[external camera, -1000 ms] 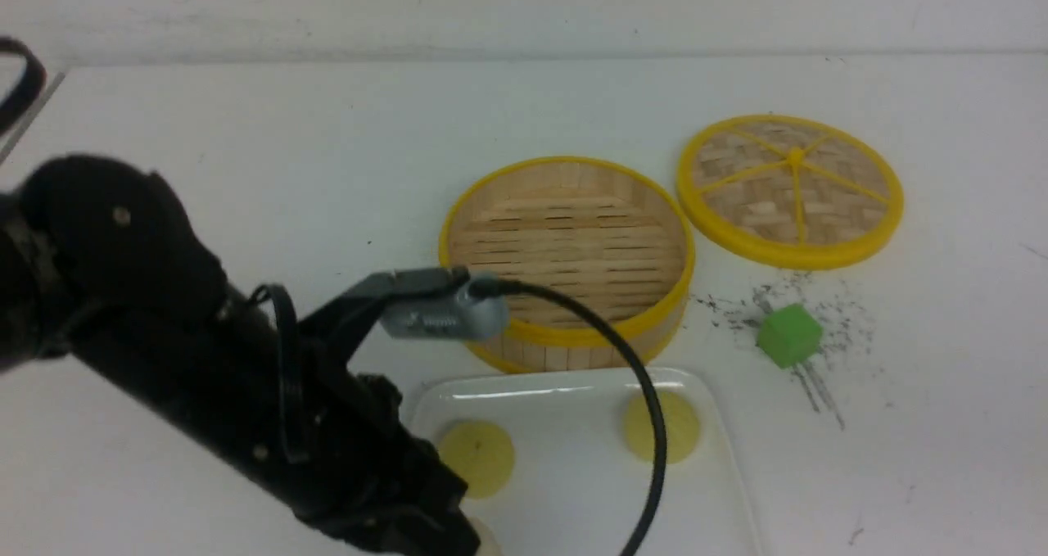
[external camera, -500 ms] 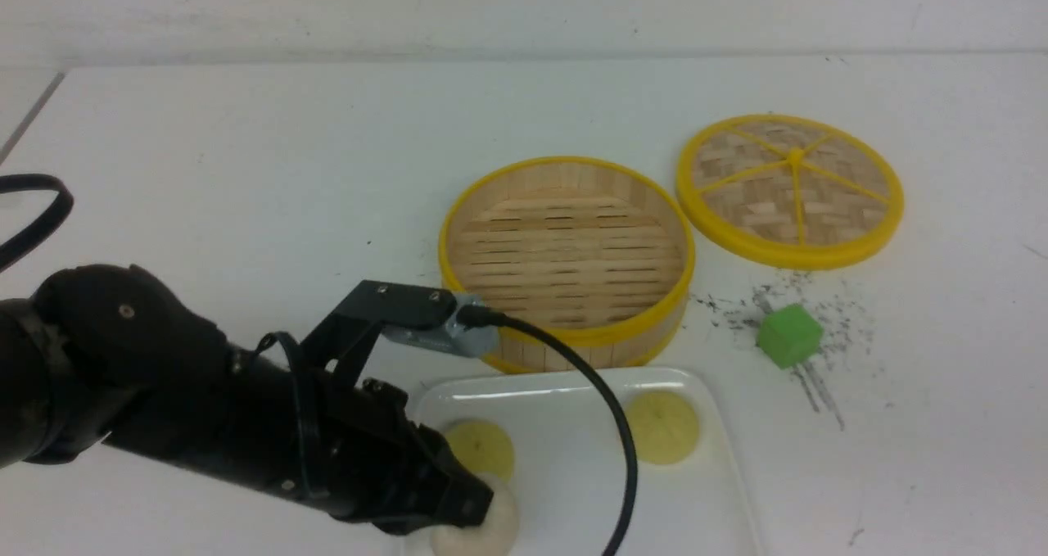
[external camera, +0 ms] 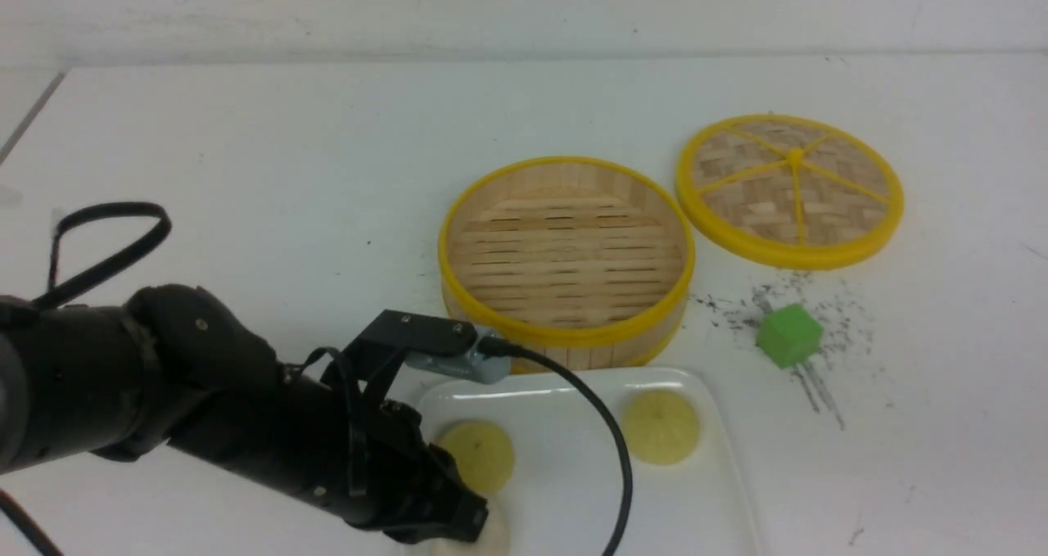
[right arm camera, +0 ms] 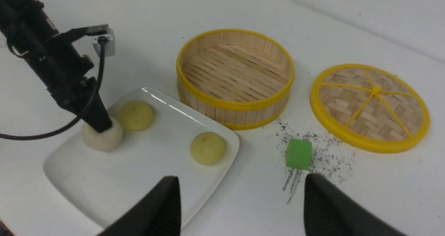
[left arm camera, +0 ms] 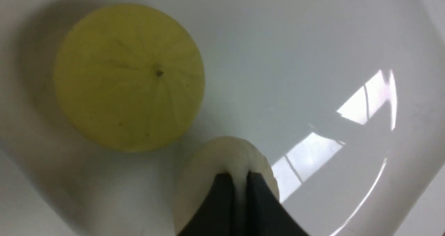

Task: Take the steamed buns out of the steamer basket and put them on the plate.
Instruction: Use the left arm to put the steamed stuffed bun into the plate

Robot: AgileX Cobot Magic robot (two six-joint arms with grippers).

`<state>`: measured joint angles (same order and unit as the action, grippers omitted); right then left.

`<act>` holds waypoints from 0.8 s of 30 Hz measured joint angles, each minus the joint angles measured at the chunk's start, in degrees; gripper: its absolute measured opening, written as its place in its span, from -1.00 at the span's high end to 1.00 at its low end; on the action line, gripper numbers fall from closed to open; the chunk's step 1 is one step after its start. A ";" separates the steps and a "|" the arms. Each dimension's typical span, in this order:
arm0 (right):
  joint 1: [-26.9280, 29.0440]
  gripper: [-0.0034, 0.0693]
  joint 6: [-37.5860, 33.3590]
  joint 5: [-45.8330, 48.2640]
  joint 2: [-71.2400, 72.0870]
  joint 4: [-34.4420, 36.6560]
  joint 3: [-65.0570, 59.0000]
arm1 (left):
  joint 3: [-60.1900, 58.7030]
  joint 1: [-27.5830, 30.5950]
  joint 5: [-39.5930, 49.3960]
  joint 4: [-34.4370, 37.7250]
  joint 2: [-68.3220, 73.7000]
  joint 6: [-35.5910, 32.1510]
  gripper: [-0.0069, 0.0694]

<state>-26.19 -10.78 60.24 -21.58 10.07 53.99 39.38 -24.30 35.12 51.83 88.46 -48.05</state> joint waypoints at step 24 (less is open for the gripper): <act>0.00 -0.39 -1.80 0.00 0.00 0.82 0.00 | 0.07 0.00 1.67 6.48 2.64 -4.76 -0.47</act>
<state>-26.19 -12.58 60.24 -21.58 10.89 53.99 39.45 -24.30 36.79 58.30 91.10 -52.81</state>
